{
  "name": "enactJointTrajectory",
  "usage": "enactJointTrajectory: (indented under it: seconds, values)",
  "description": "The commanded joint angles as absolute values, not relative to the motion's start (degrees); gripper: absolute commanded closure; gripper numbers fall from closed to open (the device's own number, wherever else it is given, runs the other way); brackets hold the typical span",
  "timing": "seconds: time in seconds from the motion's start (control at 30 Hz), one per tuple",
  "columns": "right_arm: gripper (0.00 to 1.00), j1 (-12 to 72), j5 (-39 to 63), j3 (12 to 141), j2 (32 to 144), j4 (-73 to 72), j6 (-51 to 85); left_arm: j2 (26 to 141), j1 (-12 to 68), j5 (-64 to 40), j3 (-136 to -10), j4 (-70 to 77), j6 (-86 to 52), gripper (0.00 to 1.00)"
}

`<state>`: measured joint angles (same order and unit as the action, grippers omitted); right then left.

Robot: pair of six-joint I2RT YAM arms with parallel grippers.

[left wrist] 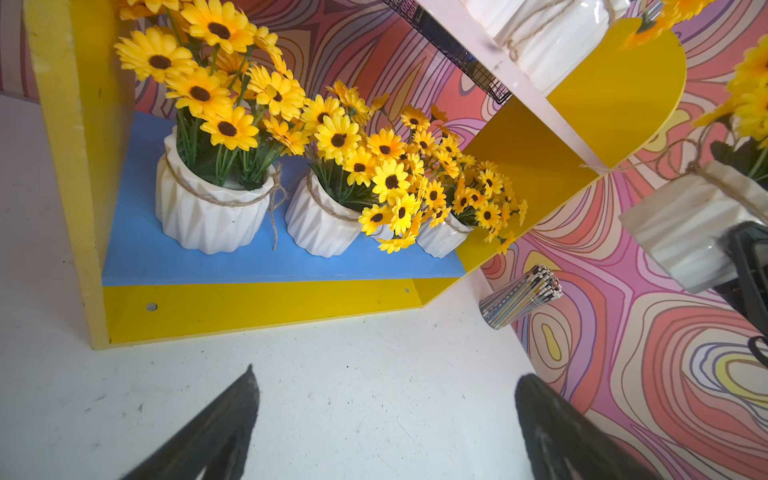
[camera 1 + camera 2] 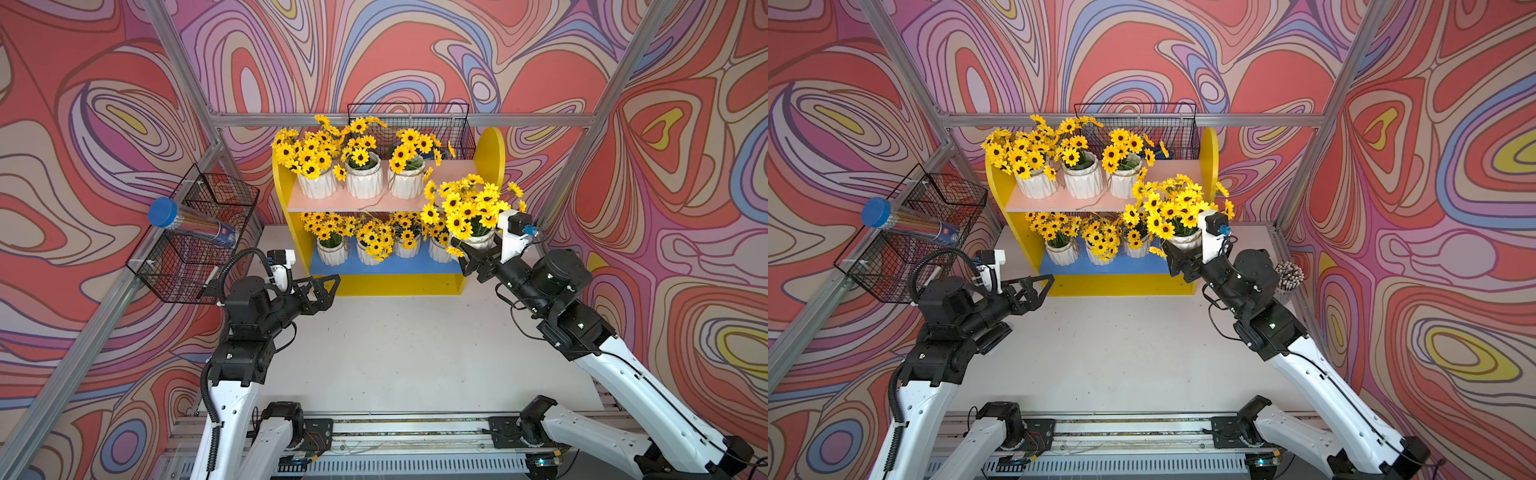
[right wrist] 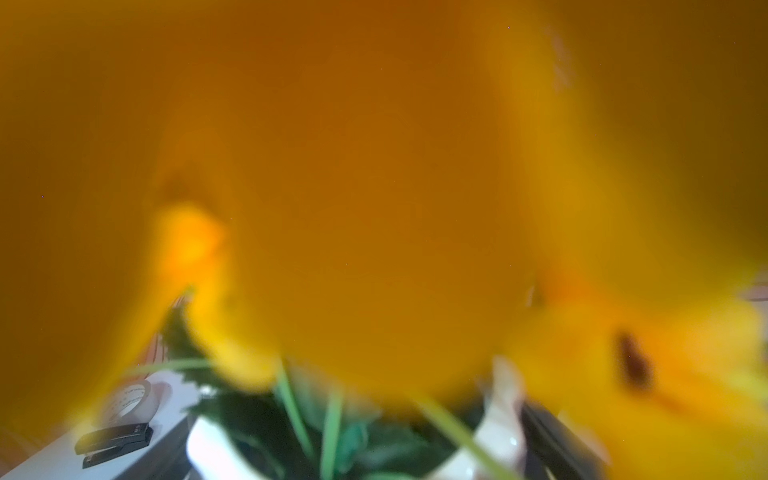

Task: Take the sunflower pots off the shelves
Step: Place the sunflower pot at the center of the board.

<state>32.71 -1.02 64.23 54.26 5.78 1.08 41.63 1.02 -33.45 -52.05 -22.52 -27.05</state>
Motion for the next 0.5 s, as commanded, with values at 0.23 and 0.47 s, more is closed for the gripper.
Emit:
enactJointTrajectory:
  seconds: [0.23,0.47]
  values:
    - [1.00,38.13,4.01,56.00,53.87,-4.06,6.05,39.13,0.66,-32.02,-51.14,-26.60,-28.12,0.02]
    - [1.00,46.62,4.40,52.13,61.66,-13.55,8.11,38.58,0.62,-29.48,-52.09,-30.25,-27.55,0.03]
